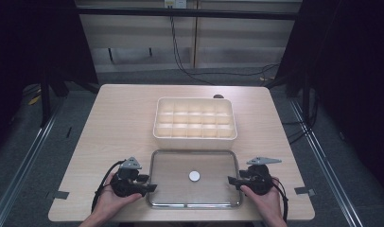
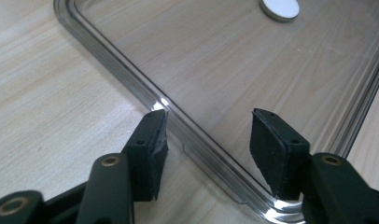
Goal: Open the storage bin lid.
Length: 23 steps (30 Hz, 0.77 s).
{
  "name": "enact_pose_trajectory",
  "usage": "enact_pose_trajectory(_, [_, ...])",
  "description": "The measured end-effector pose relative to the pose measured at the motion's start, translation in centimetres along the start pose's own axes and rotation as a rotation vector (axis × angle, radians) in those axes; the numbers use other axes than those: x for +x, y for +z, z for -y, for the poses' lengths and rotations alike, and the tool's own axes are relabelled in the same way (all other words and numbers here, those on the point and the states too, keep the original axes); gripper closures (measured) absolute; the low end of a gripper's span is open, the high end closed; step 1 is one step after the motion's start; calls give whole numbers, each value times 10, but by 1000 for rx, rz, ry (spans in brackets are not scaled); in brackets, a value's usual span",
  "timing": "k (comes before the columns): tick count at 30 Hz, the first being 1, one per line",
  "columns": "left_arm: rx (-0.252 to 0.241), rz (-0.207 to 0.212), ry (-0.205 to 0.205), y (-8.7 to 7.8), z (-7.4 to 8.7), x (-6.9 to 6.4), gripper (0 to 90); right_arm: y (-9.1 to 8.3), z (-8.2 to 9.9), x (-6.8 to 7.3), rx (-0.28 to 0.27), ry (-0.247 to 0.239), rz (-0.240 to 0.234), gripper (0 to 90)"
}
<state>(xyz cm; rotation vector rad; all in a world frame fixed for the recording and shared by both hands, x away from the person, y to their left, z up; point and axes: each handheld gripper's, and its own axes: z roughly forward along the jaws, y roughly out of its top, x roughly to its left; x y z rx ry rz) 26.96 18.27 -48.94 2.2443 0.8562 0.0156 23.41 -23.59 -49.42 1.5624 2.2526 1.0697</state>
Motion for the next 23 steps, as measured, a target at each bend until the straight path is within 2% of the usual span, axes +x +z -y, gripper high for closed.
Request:
enact_pose_trajectory(3, [-17, 4, 5, -4, -1, 1, 410, -6, -1, -1, -56, 3, -26, 370])
enact_pose_trajectory(7, [-83, -3, -10, -15, -1, 4, 364, -19, -2, -2, -164, 9, -60, 329])
enact_pose_trajectory(9, [-116, -2, -14, -21, 0, 6, 358, -26, -1, -2, -199, 0, -74, 316])
enact_pose_trajectory(14, [-156, -33, 25, -34, 4, 3, 355, -43, -1, -3, -250, -33, -64, 267])
enact_pose_trajectory(15, [-164, -43, 29, -37, 4, 3, 348, -48, -1, -3, -269, -24, -63, 264])
enact_pose_trajectory(17, [-199, -53, 10, -44, 7, 5, 334, -56, 1, -4, -299, -20, -58, 252])
enact_pose_trajectory(19, [-249, -73, -30, -53, 10, 9, 322, -64, 2, -6, -331, -16, -50, 250])
enact_pose_trajectory(21, [-322, -75, -81, -63, 13, 16, 282, -70, 3, -7, -355, -11, -28, 242])
enact_pose_trajectory(23, [-360, -82, -104, -70, 15, 22, 277, -76, 4, -10, -373, -5, -19, 241])
